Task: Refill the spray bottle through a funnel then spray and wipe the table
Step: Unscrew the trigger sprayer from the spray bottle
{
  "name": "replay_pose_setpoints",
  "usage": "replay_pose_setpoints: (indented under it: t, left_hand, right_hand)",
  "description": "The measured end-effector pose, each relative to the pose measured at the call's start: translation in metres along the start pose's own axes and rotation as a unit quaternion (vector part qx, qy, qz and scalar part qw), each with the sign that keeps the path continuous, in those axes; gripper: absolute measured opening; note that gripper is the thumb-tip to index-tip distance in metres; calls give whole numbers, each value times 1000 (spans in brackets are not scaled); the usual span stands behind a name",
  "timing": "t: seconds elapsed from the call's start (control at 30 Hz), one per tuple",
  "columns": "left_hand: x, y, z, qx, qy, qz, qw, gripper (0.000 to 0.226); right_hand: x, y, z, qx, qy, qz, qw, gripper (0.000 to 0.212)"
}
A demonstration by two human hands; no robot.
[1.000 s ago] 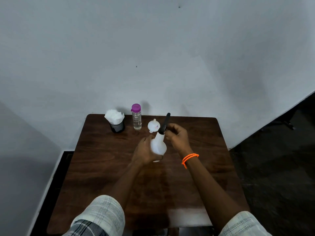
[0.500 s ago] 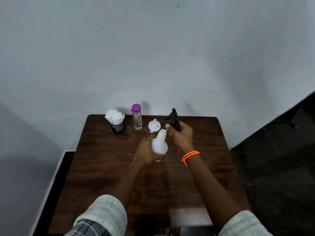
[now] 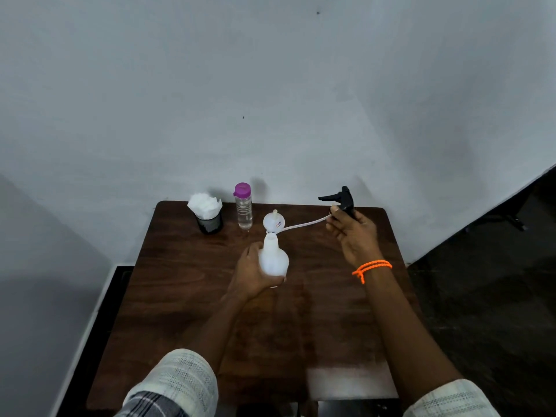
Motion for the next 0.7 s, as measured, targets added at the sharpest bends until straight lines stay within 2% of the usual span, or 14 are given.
replay_pose_setpoints:
  t: [0.13,0.37,0.5,0.7]
  left_hand:
    - [0,3,-2,-4,-4,-1,1000,89]
    - [-1,9,-2,-1,-12,14,1000,88]
    - [0,12,0,-2,-14,15,1000,89]
    - [3,15,4,3,-18,21,1000,93]
  right_hand:
    - [-8,8,-1,9,-61,43,997,13]
    - [-20,22,0,-18,-107,140,984,13]
    - [-16,28,-4,8,-139,180,974,5]
    - [-23,38,-6,49,-139,216,965,14]
Point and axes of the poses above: each hand's wrist, its own z-axis towards the middle knuckle, its own y-axis out of the back of the hand, x = y × z, the point moved 1 cm from there along z, towards the middle knuckle, and after that the axes turned 8 degrees about -x, right-handed, at the moved point
